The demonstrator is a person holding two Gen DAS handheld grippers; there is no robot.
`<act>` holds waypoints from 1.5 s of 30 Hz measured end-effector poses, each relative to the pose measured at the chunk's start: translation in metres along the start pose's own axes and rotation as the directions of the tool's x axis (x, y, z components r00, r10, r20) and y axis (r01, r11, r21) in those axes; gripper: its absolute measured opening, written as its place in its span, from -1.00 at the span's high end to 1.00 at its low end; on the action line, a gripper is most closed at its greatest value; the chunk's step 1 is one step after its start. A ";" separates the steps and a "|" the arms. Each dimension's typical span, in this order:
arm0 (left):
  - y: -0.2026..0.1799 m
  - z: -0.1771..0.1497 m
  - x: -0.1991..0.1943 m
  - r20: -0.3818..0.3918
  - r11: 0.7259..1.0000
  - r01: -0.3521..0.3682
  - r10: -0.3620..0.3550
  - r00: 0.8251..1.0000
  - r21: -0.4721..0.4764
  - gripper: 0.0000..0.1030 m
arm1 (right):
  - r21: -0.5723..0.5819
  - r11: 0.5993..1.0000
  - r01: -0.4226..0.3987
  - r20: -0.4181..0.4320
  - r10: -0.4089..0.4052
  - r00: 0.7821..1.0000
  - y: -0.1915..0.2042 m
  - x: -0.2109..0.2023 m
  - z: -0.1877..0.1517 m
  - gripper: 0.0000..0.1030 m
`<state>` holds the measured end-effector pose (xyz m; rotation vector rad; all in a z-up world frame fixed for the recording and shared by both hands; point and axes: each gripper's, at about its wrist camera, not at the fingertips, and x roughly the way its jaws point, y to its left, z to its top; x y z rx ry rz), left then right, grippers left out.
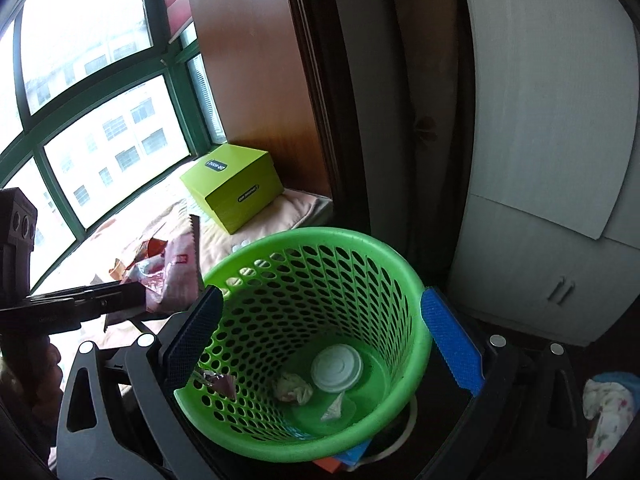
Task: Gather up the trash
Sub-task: 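Drop the white lid from the right tool into the basket while the left drops the package, then reach the left tool to the clear plastic tray and close on its rim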
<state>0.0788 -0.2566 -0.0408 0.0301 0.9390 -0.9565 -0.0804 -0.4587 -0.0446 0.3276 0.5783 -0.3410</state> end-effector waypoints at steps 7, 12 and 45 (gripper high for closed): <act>-0.007 -0.006 0.005 -0.009 1.000 0.016 -0.016 1.000 -0.007 -0.35 | 0.006 1.000 -0.012 0.006 0.012 1.000 0.000 -0.003 0.000 -0.90; -0.002 -0.010 0.002 -0.003 1.000 0.002 -0.002 1.000 -0.018 -0.53 | -0.002 1.000 -0.027 0.002 0.027 1.000 0.006 -0.003 0.000 -0.90; 0.185 -0.096 -0.150 0.089 0.785 -0.414 0.505 0.859 -0.461 -0.55 | -0.153 0.959 -0.240 -0.070 0.232 0.970 0.121 0.022 -0.004 -0.90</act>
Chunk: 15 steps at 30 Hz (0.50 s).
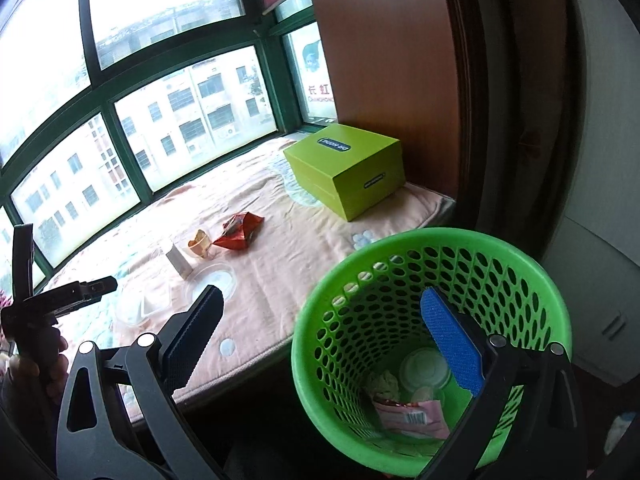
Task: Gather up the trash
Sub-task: 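Reach the left tool to the clear plastic tray and close on its rim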
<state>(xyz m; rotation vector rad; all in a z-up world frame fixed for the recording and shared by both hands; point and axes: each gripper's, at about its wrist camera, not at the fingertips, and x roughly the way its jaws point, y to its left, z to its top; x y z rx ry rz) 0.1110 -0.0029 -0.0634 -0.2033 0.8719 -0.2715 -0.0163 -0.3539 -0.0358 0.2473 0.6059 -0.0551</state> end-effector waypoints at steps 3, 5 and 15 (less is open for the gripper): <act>0.020 -0.001 -0.001 -0.005 1.000 -0.017 0.017 1.000 0.014 -0.72 | -0.010 1.000 -0.015 -0.005 0.015 1.000 0.007 0.003 0.002 -0.90; 0.030 -0.003 -0.002 -0.011 0.999 -0.026 0.026 1.000 0.037 -0.78 | -0.016 1.000 -0.021 -0.006 0.021 1.000 0.012 0.005 0.002 -0.90; 0.069 -0.015 0.018 -0.116 0.977 0.013 0.012 0.993 0.213 -0.86 | -0.040 0.999 -0.033 -0.039 0.031 0.999 0.031 0.017 0.002 -0.90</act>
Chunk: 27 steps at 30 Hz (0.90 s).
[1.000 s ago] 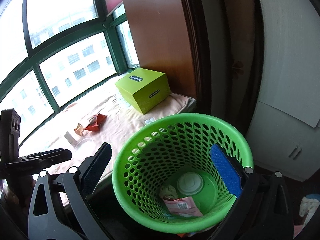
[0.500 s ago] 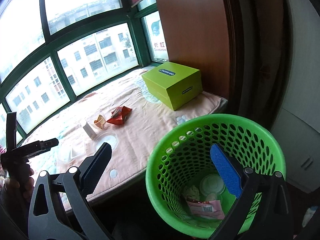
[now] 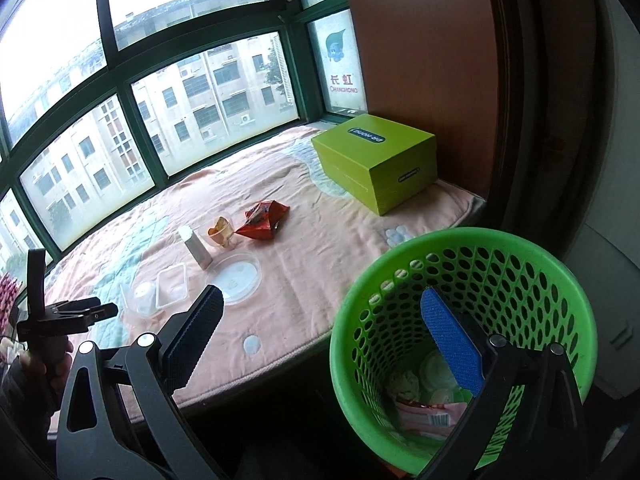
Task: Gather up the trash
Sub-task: 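Reach the left tool to the clear plastic tray and close on its rim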
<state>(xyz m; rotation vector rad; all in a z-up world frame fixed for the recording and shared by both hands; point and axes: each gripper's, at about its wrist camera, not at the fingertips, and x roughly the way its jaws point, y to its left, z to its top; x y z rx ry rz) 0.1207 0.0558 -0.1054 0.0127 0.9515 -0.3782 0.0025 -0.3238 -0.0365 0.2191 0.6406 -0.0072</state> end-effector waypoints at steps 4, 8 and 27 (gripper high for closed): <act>0.006 0.000 0.010 -0.015 0.999 -0.004 0.004 1.000 0.048 -0.86 | -0.007 1.000 -0.008 -0.020 0.008 1.000 0.009 0.007 0.001 -0.90; 0.002 0.001 0.019 -0.027 0.995 0.017 -0.015 1.000 0.101 -0.86 | -0.018 1.000 -0.011 -0.036 0.010 0.999 0.018 0.015 0.003 -0.90; -0.005 0.002 0.042 -0.008 0.979 0.031 -0.030 1.000 0.202 -0.59 | -0.065 0.997 -0.047 -0.092 0.041 0.995 0.052 0.042 0.003 -0.90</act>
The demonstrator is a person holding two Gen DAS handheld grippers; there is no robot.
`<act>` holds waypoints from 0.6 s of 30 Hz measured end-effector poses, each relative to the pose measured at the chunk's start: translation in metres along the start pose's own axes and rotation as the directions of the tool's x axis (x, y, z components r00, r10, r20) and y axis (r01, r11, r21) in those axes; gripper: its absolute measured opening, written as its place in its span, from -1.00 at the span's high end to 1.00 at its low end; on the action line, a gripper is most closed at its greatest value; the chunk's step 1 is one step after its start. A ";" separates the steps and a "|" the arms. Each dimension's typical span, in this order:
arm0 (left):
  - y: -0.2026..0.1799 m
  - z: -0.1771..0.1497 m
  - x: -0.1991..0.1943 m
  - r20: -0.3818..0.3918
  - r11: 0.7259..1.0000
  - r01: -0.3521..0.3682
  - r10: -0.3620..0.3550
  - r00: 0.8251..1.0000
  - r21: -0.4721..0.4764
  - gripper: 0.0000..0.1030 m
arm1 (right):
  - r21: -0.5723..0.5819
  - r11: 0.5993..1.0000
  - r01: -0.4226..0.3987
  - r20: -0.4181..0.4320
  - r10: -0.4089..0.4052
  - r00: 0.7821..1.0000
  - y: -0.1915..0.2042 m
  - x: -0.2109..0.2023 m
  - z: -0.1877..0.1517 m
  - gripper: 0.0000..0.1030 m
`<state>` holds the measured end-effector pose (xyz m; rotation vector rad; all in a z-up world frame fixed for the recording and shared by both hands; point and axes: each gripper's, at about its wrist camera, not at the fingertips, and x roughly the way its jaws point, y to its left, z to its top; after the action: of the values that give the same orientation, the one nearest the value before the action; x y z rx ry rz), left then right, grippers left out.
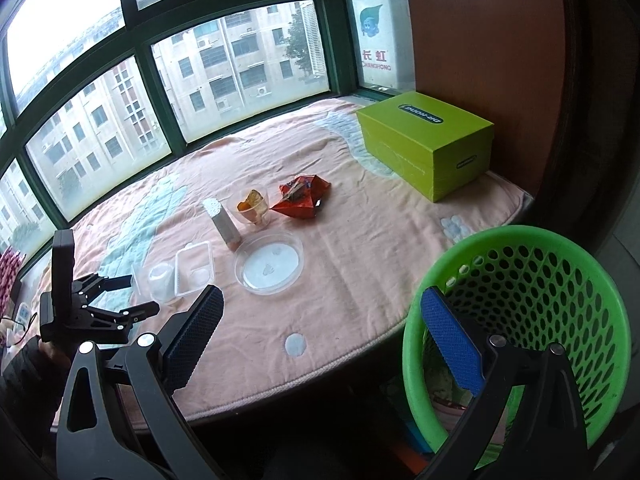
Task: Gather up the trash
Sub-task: 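Reach the left tool to the clear plastic tray and close on its rim, then grasp the round clear plastic lid with the right tool while the left holds the tray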
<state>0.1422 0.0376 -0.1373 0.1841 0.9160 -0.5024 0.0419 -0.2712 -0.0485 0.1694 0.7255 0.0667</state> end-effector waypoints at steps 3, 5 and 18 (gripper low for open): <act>0.000 -0.001 -0.001 0.008 1.000 -0.003 0.003 1.000 0.003 -0.58 | -0.003 1.000 -0.004 0.000 0.004 1.000 0.003 0.001 0.000 -0.90; 0.000 -0.001 -0.003 0.013 1.000 -0.003 0.003 1.000 0.003 -0.58 | -0.006 1.000 -0.006 0.000 0.006 1.000 0.004 0.001 0.001 -0.90; 0.013 -0.009 -0.032 0.032 0.997 -0.022 0.024 0.999 -0.078 -0.57 | -0.024 0.999 -0.039 -0.019 0.038 0.999 0.014 0.015 0.000 -0.90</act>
<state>0.1264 0.0632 -0.1181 0.1154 0.8983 -0.4466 0.0530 -0.2557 -0.0554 0.1596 0.7400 0.1141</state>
